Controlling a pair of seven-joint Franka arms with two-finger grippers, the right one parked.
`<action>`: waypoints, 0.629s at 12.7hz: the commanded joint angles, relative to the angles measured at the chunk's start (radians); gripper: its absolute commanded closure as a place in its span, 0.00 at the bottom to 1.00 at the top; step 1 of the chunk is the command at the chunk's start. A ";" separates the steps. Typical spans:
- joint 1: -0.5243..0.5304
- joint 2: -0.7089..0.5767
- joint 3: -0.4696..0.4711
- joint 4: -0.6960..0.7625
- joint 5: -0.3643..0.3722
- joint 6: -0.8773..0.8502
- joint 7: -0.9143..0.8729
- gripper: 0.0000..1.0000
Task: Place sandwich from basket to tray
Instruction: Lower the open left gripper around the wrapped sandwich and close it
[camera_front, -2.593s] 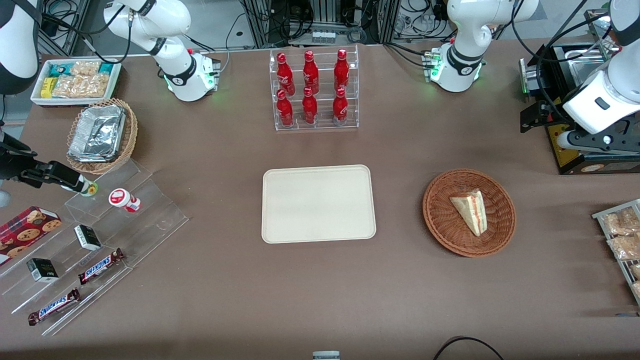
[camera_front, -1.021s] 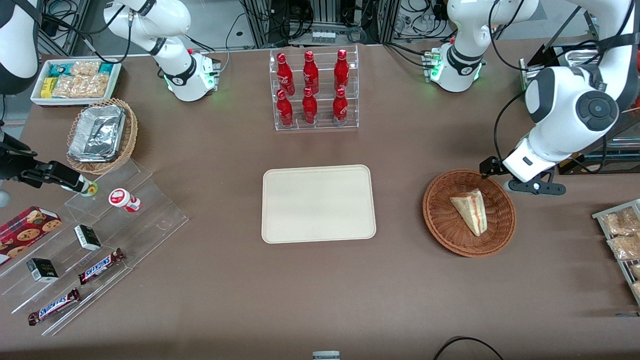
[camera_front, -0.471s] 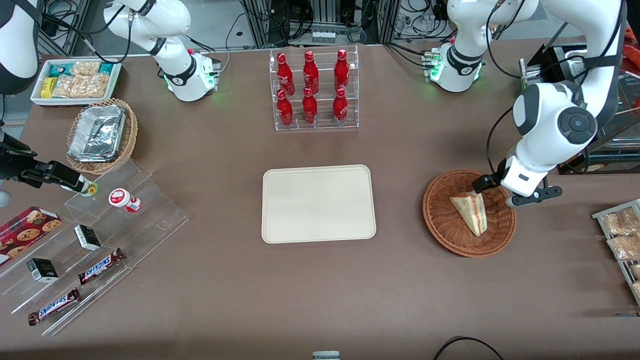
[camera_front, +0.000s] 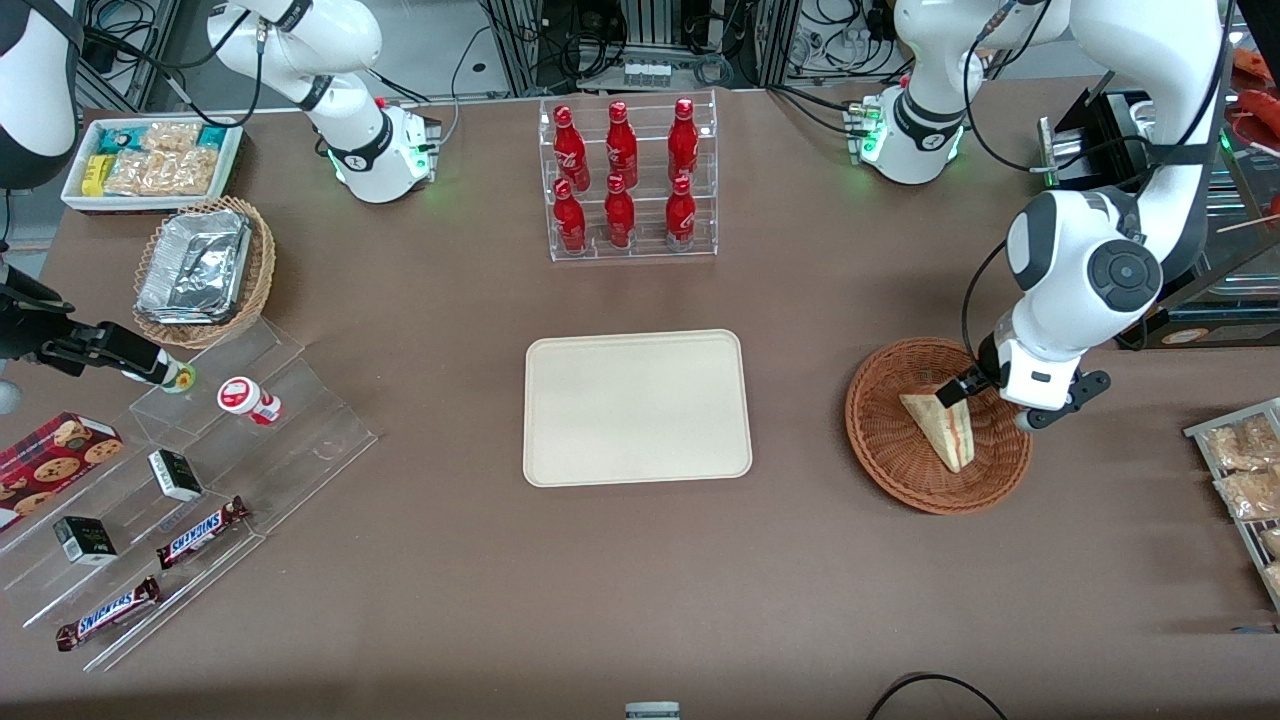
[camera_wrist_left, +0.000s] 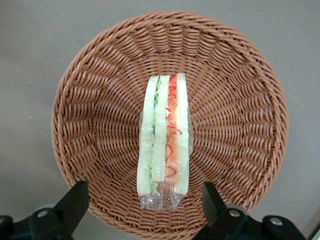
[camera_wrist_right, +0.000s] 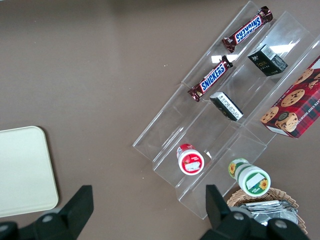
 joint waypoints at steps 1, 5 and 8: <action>-0.009 0.038 -0.005 0.022 0.006 0.021 -0.031 0.00; -0.009 0.083 -0.018 0.030 0.006 0.055 -0.028 0.00; -0.009 0.130 -0.018 0.034 0.008 0.115 -0.024 0.00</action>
